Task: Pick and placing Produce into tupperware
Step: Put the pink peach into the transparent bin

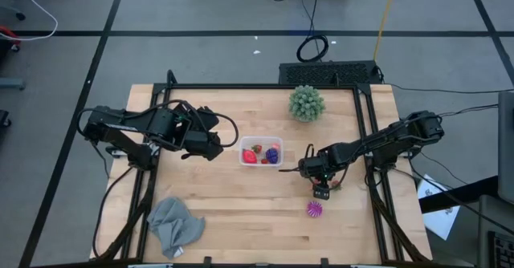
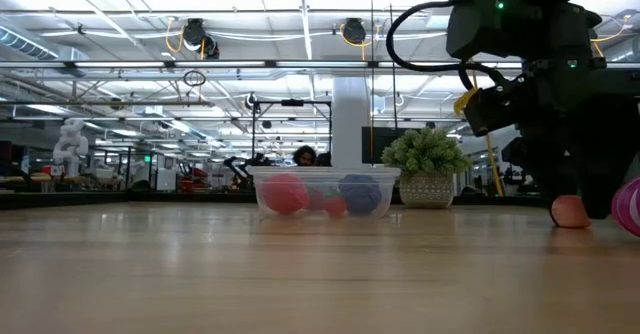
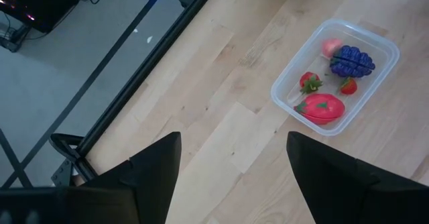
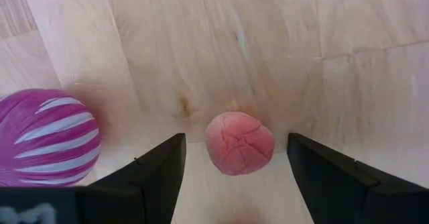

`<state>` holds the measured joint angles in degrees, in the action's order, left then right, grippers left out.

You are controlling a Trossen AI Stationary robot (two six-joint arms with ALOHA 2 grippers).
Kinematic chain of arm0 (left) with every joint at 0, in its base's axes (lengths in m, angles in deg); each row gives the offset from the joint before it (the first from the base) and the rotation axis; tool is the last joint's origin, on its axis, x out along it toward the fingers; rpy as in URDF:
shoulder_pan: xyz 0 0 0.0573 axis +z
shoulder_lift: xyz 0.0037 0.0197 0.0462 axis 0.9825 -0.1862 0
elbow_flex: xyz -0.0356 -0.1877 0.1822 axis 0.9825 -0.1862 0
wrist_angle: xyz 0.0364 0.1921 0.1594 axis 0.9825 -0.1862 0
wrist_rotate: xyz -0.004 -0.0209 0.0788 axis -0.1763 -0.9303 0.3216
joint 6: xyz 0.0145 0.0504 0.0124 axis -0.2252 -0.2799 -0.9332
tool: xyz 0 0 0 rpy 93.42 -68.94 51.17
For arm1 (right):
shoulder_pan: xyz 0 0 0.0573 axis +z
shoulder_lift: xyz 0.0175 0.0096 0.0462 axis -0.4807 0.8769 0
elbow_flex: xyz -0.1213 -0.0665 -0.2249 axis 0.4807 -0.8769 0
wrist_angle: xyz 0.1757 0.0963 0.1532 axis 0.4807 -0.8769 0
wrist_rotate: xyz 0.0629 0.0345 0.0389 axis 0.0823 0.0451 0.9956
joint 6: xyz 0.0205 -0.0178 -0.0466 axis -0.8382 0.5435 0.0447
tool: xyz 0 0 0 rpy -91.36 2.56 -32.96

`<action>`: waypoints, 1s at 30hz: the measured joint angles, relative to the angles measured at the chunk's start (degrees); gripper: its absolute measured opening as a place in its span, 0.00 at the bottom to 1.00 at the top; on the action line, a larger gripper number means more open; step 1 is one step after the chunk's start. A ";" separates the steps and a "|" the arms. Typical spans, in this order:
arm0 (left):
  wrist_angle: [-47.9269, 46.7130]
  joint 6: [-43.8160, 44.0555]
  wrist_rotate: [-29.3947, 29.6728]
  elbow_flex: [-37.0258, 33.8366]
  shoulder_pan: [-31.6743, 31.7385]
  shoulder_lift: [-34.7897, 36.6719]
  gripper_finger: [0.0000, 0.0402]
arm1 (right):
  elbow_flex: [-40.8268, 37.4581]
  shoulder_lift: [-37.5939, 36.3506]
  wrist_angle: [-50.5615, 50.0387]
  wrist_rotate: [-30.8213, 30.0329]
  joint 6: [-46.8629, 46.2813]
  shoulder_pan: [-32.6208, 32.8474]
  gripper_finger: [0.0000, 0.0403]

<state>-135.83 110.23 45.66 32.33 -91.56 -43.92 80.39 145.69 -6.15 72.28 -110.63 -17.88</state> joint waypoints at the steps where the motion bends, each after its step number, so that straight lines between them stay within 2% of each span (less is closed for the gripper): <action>1: 0.00 0.00 0.00 0.00 0.00 0.00 0.69 | 0.00 0.00 0.04 0.00 0.00 0.00 0.63; 14: 0.01 0.00 0.00 0.00 0.00 0.00 0.69 | 0.00 0.02 0.81 -0.04 0.04 -0.02 0.62; 30: 0.00 0.01 0.00 0.00 -0.02 0.00 0.69 | 0.02 0.04 1.01 -0.13 0.11 -0.04 0.41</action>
<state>-135.83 110.24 45.66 32.33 -91.59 -43.92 80.41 145.74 -5.14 72.15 -110.52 -17.92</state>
